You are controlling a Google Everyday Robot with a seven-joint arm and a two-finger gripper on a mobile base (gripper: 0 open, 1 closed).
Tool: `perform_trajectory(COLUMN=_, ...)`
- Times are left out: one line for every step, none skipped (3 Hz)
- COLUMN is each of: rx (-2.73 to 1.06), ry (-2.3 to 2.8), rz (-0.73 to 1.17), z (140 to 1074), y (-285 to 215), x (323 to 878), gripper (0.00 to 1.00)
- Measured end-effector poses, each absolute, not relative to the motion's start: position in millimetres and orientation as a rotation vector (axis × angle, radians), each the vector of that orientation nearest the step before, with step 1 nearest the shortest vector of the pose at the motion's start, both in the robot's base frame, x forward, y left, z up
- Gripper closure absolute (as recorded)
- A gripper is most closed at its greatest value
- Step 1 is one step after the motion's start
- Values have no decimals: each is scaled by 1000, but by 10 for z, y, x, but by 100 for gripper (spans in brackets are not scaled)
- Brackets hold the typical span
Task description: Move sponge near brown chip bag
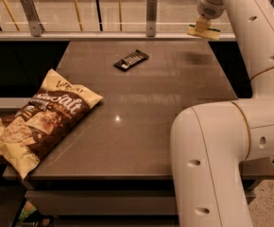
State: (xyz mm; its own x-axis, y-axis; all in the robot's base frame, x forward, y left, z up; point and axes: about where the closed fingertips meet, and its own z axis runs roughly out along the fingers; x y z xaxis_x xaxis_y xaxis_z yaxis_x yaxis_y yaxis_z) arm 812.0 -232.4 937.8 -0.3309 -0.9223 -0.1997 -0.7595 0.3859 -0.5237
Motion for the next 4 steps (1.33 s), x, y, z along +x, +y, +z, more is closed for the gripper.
perform_trajectory(rx=-1449, ry=2145, rz=-452, z=9584, y=-2255, x=8044, gripper=100)
perform_trajectory(rx=-1441, ry=2112, rz=-426, z=9783, y=-2260, x=7927, gripper=100)
perform_trajectory(rx=-1435, ry=2088, rz=-420, z=9958, y=-2281, x=7779, gripper=100)
perform_trajectory(rx=-1446, ry=2134, rz=-414, z=9761, y=-2263, x=7675, gripper=100)
